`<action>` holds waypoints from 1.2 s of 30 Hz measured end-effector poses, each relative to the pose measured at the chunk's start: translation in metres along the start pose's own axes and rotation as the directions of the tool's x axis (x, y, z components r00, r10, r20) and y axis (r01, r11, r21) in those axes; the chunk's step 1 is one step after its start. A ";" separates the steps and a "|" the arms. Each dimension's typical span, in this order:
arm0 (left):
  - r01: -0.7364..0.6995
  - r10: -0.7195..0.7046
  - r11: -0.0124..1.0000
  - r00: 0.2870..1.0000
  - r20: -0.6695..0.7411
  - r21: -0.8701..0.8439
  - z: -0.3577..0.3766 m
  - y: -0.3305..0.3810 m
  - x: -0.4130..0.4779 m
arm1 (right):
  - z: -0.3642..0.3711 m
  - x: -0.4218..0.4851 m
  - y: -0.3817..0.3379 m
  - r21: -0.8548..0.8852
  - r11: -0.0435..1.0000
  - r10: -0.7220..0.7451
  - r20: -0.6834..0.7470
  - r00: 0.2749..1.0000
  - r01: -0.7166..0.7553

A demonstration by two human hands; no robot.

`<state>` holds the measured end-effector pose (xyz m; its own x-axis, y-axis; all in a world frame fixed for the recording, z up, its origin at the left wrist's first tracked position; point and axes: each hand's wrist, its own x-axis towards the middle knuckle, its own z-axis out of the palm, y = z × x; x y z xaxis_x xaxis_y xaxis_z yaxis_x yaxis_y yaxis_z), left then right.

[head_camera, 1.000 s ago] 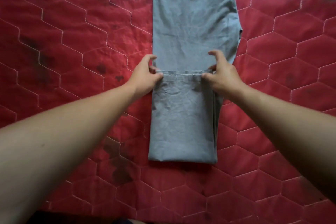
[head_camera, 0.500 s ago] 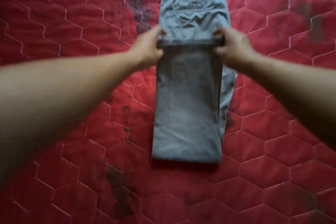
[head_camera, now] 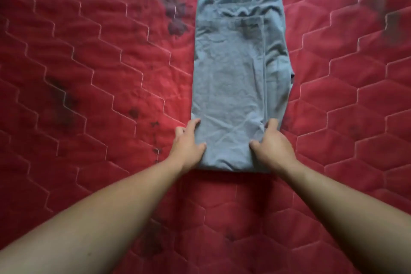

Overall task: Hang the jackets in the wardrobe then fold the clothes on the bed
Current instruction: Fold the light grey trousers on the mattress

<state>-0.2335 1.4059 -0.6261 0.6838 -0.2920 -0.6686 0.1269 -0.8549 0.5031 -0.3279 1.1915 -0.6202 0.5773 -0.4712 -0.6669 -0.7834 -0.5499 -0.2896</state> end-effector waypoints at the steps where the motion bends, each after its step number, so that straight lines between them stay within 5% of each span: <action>1: 0.006 -0.007 0.999 1.000 -0.017 -0.046 0.007 -0.007 -0.008 | 0.006 -0.005 0.009 0.017 0.999 0.028 -0.015 1.000 -0.027; 5: -0.010 0.006 0.990 0.999 -0.034 -0.139 0.009 -0.016 -0.027 | 0.003 -0.018 0.033 0.084 0.996 0.019 0.108 0.994 -0.028; 8: 0.022 -0.034 0.975 0.998 -0.049 -0.223 0.004 -0.014 -0.031 | 0.002 -0.025 0.044 0.147 0.988 -0.062 0.048 0.997 0.054; 10: 0.056 -0.072 0.957 0.996 -0.050 -0.284 0.004 -0.014 -0.030 | 0.004 -0.029 0.045 0.312 0.949 -0.046 -0.026 0.999 0.051; 13: 0.091 -0.113 0.939 0.993 -0.046 -0.332 0.007 -0.016 -0.028 | 0.008 -0.030 0.042 0.529 0.845 0.050 0.057 0.997 -0.072; 19: 0.114 -0.124 0.953 0.992 -0.020 -0.281 0.009 -0.027 -0.030 | 0.012 -0.033 0.042 0.377 0.924 -0.016 0.200 0.980 -0.062; 25: 0.185 -0.176 0.979 0.979 0.099 -0.086 0.024 -0.054 -0.067 | 0.034 -0.078 0.059 0.408 0.857 0.156 0.379 0.912 -0.316; 29: 0.196 -0.198 0.980 0.973 0.115 0.030 0.039 -0.078 -0.091 | 0.058 -0.102 0.074 0.430 0.809 0.248 0.368 0.896 -0.400; 33: 0.106 -0.112 0.993 0.987 0.112 0.058 0.043 -0.087 -0.096 | 0.075 -0.107 0.075 0.064 0.959 0.258 0.214 0.942 -0.277; 36: 0.091 -0.093 0.996 0.986 0.137 0.022 0.041 -0.090 -0.096 | 0.074 -0.103 0.075 0.017 0.955 0.278 0.282 0.918 -0.295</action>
<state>-0.3401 1.4933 -0.6303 0.5641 -0.2671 -0.7813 0.1729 -0.8870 0.4281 -0.4634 1.2500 -0.6236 0.2469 -0.3911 -0.8866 -0.9226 -0.3747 -0.0916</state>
